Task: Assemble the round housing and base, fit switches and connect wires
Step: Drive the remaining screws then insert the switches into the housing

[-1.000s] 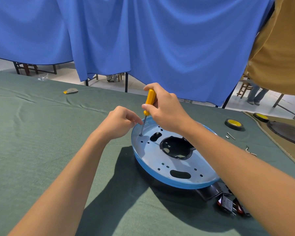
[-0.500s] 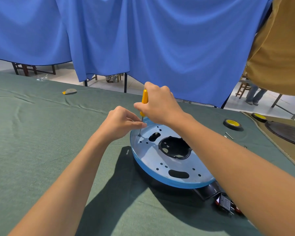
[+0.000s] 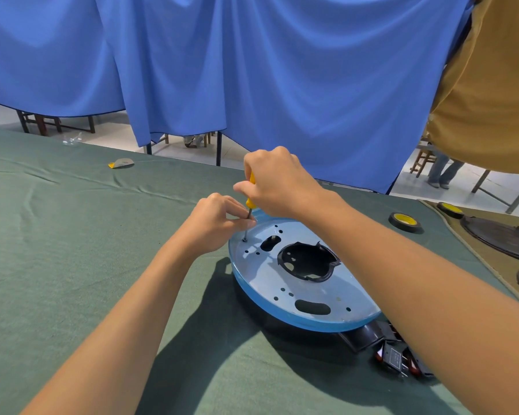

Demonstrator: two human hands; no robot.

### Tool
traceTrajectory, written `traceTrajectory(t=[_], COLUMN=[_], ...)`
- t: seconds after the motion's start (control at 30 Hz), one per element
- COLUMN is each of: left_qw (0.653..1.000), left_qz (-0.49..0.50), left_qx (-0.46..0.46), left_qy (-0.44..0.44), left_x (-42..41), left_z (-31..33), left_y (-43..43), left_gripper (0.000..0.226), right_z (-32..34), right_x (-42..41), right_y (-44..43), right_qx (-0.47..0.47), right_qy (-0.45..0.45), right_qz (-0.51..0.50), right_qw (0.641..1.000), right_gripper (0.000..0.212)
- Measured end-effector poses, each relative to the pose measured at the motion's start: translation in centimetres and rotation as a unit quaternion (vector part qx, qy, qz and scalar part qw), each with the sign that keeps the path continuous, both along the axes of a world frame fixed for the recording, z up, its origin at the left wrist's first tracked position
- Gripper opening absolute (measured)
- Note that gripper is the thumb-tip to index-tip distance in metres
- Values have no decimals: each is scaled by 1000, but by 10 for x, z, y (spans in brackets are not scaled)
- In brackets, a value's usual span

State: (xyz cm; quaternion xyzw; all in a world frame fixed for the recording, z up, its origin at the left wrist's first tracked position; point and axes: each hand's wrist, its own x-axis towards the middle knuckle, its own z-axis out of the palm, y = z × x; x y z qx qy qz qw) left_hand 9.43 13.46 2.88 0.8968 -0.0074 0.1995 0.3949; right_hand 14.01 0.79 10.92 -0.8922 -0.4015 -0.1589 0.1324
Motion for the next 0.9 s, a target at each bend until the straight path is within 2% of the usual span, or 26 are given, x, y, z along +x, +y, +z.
traceTrajectory(t=[0.2, 0.27, 0.4, 0.53, 0.67, 0.77, 0.9], left_qw=[997, 996, 997, 999, 999, 997, 997], left_qz=[61, 73, 68, 38, 38, 69, 68], left_qx=[-26, -31, -29, -11, -26, -21, 7], left_qy=[-32, -40, -33, -7, -13, -34, -36], left_x=[-3, -2, -2, -1, -2, -2, -1], left_z=[1, 1, 3, 3, 0, -2, -2], left_y=[-5, -7, -7, -4, -7, -9, -8], left_gripper=[9, 12, 11, 10, 9, 13, 9], right_z=[1, 5, 16, 16, 13, 12, 18], right_x=[-7, -8, -4, -2, -6, -9, -7], right_y=[5, 6, 7, 4, 3, 4, 5], right_qx=[-28, -51, -99, -102, -79, -93, -113], right_qy=[-59, -47, 37, 20, -11, -29, 32], right_qz=[-51, -54, 24, 13, -46, -69, -14], right_qw=[997, 996, 994, 995, 996, 993, 993], right_gripper=[22, 28, 19, 10, 35, 41, 17])
